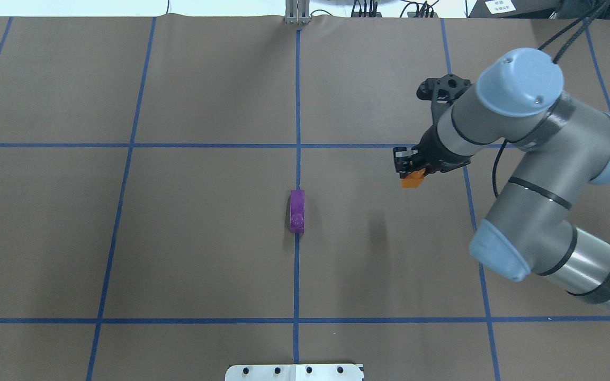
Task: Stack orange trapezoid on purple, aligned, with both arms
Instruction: 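Carry the orange block with the right gripper above the purple block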
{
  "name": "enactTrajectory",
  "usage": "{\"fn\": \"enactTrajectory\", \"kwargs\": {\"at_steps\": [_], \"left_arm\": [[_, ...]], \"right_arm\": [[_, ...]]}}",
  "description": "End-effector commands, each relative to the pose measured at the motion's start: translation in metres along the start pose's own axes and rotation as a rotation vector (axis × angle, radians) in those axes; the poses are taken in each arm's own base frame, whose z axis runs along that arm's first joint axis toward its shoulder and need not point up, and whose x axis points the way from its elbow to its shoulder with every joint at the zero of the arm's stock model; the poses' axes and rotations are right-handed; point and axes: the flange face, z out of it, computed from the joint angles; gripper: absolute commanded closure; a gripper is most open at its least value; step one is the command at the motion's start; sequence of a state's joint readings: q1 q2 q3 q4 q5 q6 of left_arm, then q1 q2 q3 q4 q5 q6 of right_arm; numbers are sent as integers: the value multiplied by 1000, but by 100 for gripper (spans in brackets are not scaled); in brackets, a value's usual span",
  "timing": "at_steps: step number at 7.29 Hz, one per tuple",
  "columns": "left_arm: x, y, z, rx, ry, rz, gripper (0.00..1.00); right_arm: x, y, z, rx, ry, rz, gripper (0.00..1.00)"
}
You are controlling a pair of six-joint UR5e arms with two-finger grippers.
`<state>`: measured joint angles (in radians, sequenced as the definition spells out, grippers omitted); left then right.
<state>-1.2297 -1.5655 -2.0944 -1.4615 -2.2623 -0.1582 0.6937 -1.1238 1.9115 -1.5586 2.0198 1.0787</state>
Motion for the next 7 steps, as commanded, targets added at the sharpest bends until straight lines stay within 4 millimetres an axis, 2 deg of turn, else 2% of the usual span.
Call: {"fn": "enactTrajectory", "kwargs": {"at_steps": [1, 3, 4, 5, 7], "left_arm": [[-22, 9, 2, -11, 3, 0, 0], [-23, 9, 3, -12, 3, -7, 0], [-23, 9, 3, -11, 3, -6, 0], [-25, 9, 5, -17, 2, -11, 0], [-24, 9, 5, -16, 2, -10, 0]], "right_arm": [[-99, 33, 9, -1, 0, 83, 100], [-154, 46, 31, -24, 3, 56, 100], [-164, 53, 48, -16, 30, 44, 100], [-175, 55, 52, -24, 31, 39, 100], [-213, 35, 72, -35, 66, 58, 100]]}}
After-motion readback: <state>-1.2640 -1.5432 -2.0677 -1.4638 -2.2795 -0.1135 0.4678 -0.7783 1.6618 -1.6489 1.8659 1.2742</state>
